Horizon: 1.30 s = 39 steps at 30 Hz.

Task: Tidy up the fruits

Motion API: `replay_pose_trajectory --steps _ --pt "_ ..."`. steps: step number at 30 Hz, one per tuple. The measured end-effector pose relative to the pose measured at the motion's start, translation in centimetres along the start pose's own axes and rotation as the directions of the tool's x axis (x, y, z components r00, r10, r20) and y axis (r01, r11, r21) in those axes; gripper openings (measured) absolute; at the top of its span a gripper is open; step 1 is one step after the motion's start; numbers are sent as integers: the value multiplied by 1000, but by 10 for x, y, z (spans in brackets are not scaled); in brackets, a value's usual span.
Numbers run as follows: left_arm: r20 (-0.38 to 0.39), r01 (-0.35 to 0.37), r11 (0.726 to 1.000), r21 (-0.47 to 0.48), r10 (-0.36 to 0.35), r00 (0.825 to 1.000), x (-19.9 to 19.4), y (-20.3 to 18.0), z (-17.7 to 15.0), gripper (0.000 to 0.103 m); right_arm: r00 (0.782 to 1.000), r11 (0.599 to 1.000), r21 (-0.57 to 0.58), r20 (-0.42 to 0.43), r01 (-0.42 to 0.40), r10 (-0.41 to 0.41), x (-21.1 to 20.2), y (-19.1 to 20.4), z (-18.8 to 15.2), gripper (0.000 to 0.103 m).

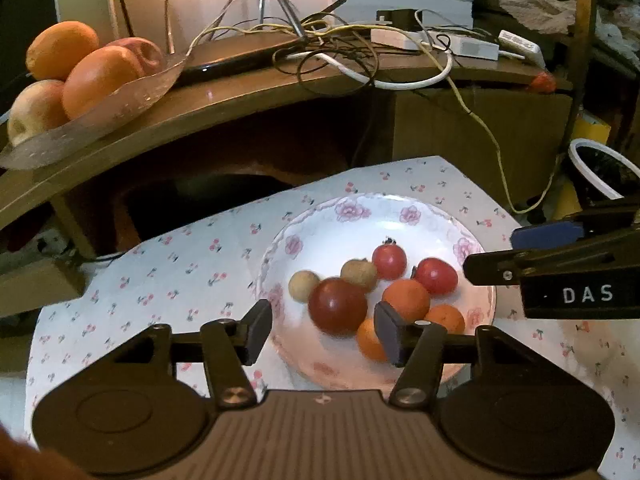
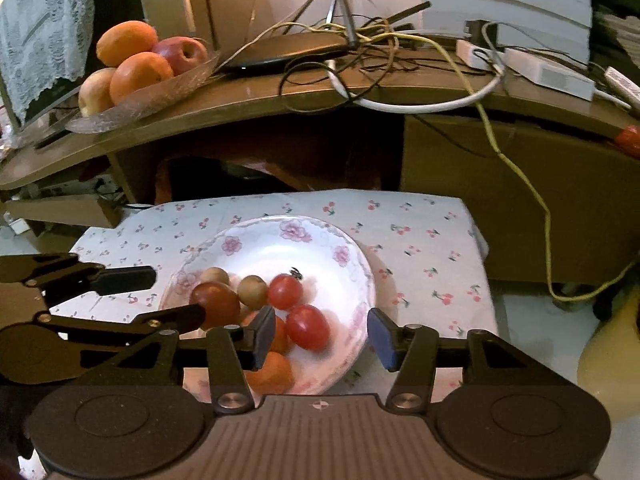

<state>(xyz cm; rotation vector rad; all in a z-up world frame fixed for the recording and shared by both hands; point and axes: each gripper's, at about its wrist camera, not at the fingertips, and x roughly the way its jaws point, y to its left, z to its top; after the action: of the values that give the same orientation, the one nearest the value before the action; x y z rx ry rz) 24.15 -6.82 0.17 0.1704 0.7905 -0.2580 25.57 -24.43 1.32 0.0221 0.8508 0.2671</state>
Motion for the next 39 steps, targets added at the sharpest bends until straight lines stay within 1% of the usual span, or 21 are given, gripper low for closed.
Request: replay_pose_trajectory --steps 3,5,7,11,16,20,26,33,39 --pt "5 -22 1000 -15 22 1000 -12 1 -6 69 1000 1000 10 -1 7 -7 -7 2 -5 53" --pt "9 -30 999 -32 30 999 -20 2 -11 77 1000 1000 14 0 11 -11 -13 5 -8 54" --pt "11 -35 998 -52 35 999 -28 3 -16 79 1000 1000 11 4 15 -15 -20 10 -13 54" --pt "16 -61 996 -60 62 998 -41 -1 -27 88 1000 1000 5 13 23 -23 -39 19 -27 59" --pt "10 -70 995 -74 71 997 -56 -10 -38 96 999 999 34 0 35 -35 -55 21 -44 60" --pt "18 -95 993 -63 97 995 -67 -20 -46 103 999 998 54 -2 39 -39 -65 23 -54 60" --pt "6 -152 988 -38 153 988 -81 -30 -57 103 999 998 52 4 35 -35 -81 31 -70 61" --pt "3 -128 988 -87 129 992 -100 -28 -71 103 999 997 60 9 48 -48 -97 36 -86 62" --pt "-2 -139 986 -90 139 990 -112 -30 -85 103 999 997 55 7 44 -45 -107 45 -97 62"
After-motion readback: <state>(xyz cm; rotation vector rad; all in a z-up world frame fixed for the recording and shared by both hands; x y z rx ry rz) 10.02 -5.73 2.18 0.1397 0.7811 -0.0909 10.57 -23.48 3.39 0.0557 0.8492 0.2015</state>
